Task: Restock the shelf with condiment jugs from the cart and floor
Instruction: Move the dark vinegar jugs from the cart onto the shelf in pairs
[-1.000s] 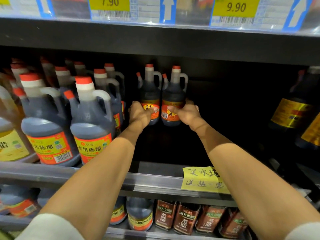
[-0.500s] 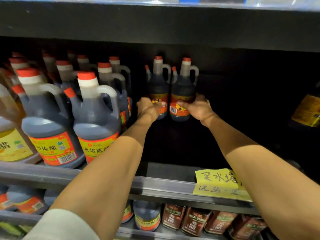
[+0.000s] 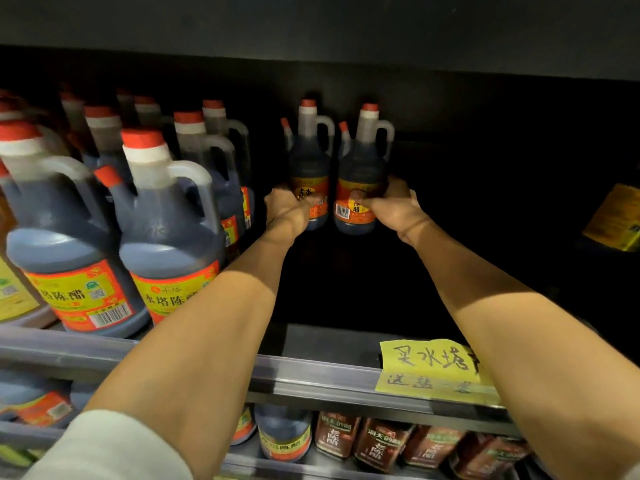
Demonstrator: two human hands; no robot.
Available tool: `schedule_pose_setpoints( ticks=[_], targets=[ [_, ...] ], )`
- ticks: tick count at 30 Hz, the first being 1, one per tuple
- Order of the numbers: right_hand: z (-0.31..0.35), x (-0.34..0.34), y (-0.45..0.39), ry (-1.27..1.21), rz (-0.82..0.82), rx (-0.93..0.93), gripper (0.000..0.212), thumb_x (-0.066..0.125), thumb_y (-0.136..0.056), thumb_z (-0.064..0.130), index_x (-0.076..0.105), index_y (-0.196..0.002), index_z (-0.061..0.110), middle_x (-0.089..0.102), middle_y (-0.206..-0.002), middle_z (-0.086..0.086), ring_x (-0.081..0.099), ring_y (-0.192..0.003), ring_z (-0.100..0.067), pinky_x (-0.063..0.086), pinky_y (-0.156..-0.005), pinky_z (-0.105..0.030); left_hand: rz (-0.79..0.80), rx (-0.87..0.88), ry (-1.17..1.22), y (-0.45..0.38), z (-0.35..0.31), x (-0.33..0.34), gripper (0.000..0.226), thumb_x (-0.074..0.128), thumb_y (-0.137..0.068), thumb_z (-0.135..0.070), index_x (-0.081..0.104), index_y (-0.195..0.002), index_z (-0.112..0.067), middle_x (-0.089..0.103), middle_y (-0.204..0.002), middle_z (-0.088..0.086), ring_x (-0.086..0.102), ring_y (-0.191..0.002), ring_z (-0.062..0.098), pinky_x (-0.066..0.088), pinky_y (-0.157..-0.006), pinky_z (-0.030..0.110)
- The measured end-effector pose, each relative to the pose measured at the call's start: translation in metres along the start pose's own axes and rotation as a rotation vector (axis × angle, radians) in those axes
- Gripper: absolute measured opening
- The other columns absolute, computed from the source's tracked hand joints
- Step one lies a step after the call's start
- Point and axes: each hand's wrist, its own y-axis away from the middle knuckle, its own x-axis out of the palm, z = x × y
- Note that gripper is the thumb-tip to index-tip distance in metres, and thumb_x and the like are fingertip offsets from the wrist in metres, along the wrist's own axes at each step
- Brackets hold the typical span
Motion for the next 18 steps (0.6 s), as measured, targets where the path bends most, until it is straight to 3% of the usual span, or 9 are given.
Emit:
schedule_pose_setpoints(
  ticks=[4, 18],
  targets=[
    [-0.0014, -0.0017, 0.0011, -0.027, -0.034, -0.006, 0.071, 0.084, -0.076, 0.042, 0.055, -0.138, 0.020, 0.064, -0.134, -0.006, 0.062, -0.120, -0.025, 0.053, -0.102, -0.042, -0.003, 0.008, -0.003, 0.0001, 0.0012, 0.0006, 0.061, 0.081, -0.083, -0.028, 0.058, -0.133, -0.002, 0.061, -0.133, 0.014, 0.062, -0.119, 0.028, 0.050, -0.098, 0.030],
    [-0.0013, -0.0078, 0.0017, -0.053, -0.077, 0.006, 0.070, 0.087, -0.074, 0.040, 0.058, -0.135, 0.021, 0.065, -0.127, -0.002, 0.064, -0.114, -0.022, 0.054, -0.098, -0.040, 0.010, 0.007, -0.043, -0.0025, 0.0043, -0.0010, 0.057, 0.080, -0.084, -0.034, 0.062, -0.128, -0.003, 0.064, -0.127, 0.014, 0.065, -0.113, 0.029, 0.054, -0.096, 0.034]
  ],
)
